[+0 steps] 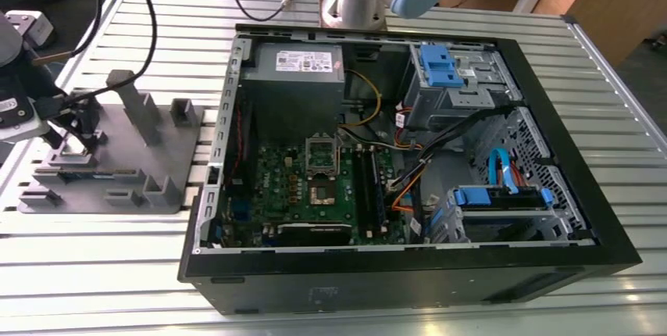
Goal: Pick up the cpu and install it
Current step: 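Pick up the cpu and move it towards the insertion slot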
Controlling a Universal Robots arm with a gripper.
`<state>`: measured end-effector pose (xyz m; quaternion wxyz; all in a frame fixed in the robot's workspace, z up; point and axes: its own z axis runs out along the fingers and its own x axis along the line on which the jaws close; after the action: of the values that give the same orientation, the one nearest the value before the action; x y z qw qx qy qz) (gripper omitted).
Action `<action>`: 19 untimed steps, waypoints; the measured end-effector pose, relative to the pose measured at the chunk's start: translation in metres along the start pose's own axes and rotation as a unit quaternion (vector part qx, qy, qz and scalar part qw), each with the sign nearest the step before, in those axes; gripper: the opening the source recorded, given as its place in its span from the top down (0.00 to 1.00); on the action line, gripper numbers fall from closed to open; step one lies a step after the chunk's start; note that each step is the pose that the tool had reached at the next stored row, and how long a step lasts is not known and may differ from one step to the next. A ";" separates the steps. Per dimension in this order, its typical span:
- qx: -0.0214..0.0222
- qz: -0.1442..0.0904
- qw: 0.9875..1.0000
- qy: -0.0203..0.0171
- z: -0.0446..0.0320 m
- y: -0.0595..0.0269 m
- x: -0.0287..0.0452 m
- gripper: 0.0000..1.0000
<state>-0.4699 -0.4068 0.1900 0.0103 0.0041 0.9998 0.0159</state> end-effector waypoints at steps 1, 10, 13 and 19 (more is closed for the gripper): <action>0.000 0.000 1.000 0.000 0.0005 0.0006 0.0000 0.46; 0.001 0.000 1.000 0.000 0.0037 0.0015 0.0015 0.46; 0.001 0.000 1.000 0.000 0.0042 0.0015 0.0018 0.46; 0.002 0.000 1.000 0.000 0.0052 0.0014 0.0019 0.46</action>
<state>-0.4717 -0.4052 0.1848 0.0102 0.0039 0.9998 0.0138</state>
